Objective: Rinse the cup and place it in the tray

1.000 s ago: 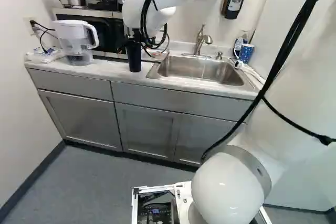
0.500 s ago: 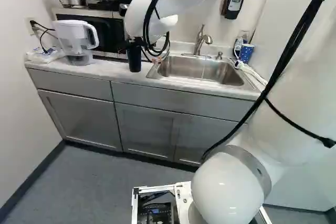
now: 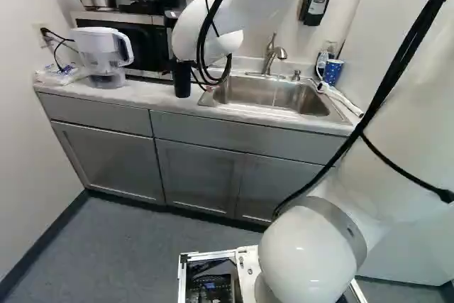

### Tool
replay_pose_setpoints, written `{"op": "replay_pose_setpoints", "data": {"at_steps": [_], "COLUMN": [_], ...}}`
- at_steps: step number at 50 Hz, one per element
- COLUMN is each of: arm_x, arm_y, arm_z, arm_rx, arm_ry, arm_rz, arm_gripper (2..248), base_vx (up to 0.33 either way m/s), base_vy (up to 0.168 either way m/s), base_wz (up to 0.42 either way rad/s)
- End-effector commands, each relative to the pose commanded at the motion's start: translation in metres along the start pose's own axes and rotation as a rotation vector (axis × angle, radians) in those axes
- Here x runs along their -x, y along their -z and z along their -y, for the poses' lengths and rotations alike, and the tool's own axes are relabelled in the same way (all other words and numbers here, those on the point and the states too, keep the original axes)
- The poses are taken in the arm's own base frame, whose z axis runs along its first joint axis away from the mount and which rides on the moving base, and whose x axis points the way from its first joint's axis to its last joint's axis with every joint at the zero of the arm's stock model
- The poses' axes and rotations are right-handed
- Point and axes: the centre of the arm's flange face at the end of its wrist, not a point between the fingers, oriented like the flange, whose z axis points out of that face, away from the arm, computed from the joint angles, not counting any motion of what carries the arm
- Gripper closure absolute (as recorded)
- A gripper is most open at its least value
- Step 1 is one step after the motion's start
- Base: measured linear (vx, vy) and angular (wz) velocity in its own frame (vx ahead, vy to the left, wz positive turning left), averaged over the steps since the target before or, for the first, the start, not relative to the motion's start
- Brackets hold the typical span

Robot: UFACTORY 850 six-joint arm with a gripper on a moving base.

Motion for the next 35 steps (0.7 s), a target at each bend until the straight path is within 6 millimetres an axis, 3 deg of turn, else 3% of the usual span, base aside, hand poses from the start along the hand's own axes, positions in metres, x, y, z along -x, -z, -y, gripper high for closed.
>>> {"op": "replay_pose_setpoints", "data": {"at_steps": [35], "arm_x": [0.018], "arm_y": [-0.019], "arm_z": [0.002], "arm_rx": [-0.004], "arm_ry": [0.002], "arm_rz": [-0.092], "arm_gripper": [3], "base_vx": [0.000], "base_vy": [0.000], "base_wz": [0.000]}}
